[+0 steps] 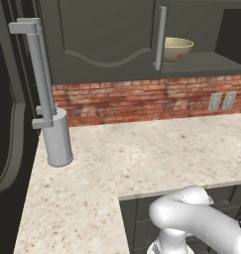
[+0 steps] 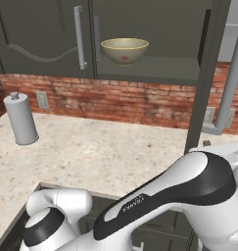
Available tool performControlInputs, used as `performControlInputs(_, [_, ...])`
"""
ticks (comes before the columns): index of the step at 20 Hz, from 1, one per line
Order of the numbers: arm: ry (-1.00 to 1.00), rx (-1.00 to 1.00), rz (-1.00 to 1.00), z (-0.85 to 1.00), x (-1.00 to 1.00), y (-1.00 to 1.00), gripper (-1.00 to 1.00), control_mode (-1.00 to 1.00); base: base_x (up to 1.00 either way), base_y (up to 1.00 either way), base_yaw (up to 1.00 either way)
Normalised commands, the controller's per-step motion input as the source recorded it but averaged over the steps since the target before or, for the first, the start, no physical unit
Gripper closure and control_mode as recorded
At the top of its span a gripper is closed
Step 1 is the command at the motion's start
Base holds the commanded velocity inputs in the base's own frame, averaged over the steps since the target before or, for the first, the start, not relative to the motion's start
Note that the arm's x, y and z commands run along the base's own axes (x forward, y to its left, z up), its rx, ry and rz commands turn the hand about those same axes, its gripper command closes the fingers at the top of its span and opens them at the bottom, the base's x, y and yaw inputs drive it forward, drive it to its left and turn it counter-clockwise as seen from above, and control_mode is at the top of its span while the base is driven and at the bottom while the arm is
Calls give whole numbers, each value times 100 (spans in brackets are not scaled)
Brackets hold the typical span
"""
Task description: Pick the mug and place it in the sink. Pick the bowl and place it in the open cabinet and then close the cabinet.
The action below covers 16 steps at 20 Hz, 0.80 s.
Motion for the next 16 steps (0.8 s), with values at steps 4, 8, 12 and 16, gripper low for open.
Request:
performControlInputs(4, [0, 3, 0, -14, 36, 0, -100, -100, 0, 0, 0])
performControlInputs(8, [0, 3, 0, -20, 32, 0, -100, -100, 0, 0, 0])
performControlInputs(12, [0, 0, 1, -7, 24, 9, -100, -100, 0, 0, 0])
performControlInputs(16, [0, 0, 0, 0, 17, 39, -100, -100, 0, 0, 0])
